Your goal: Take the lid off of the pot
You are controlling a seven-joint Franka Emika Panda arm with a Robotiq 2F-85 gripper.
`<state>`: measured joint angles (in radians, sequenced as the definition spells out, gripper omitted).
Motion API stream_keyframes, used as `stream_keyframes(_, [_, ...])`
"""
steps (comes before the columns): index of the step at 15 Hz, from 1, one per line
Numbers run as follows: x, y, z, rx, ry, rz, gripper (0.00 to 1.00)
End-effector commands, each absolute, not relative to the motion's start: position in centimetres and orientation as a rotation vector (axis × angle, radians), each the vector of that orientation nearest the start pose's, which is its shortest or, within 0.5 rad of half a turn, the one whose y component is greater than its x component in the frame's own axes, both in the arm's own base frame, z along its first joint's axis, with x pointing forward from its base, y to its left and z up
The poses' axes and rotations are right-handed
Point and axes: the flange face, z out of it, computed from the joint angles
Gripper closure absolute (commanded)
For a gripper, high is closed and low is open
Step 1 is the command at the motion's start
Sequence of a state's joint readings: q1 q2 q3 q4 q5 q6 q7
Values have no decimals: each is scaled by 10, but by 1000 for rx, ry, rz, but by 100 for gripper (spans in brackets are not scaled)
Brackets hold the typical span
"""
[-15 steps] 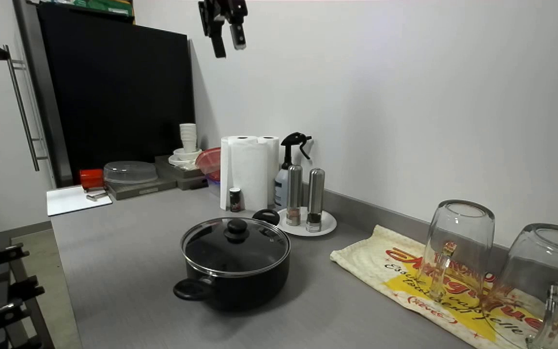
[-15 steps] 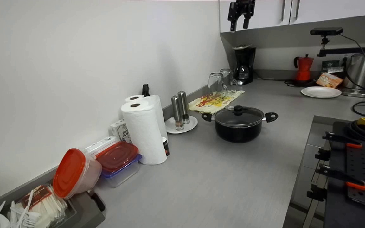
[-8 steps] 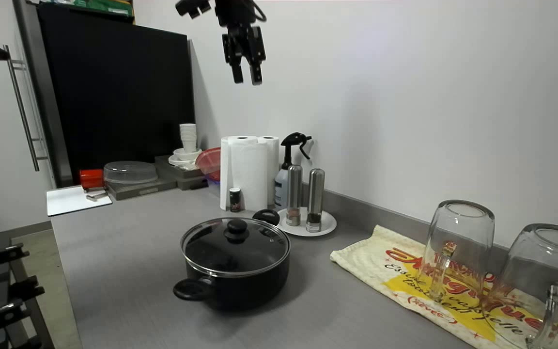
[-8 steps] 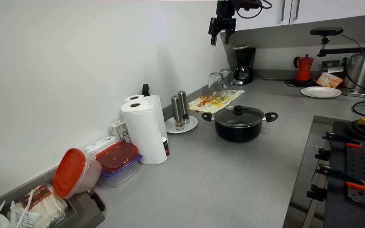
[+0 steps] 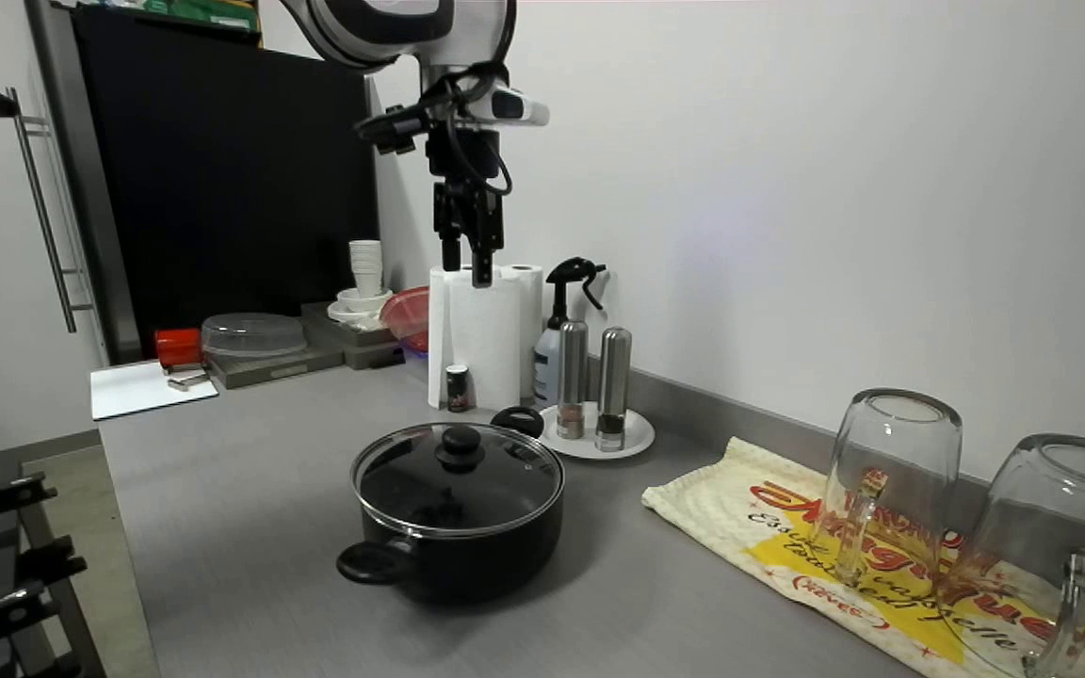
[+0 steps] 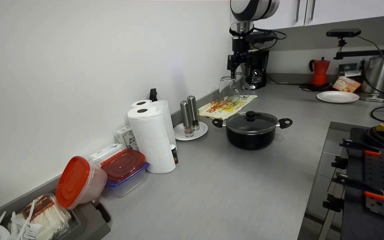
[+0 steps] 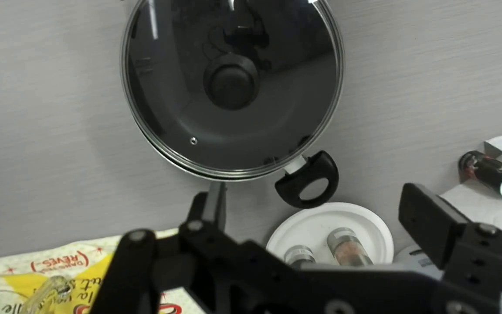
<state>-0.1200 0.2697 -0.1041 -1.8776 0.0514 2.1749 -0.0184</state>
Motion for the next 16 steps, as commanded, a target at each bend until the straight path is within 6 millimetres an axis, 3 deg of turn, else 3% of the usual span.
stream_keyframes(1, [601, -148, 348, -3103, 438, 8, 0])
stream_keyframes(8, [603, -149, 294, -3100, 508, 140, 0])
stream_keyframes(12, [601, -152, 277, -3105, 525, 184, 0])
stream_keyframes(16, [599, -168, 264, -3123, 575, 211, 0])
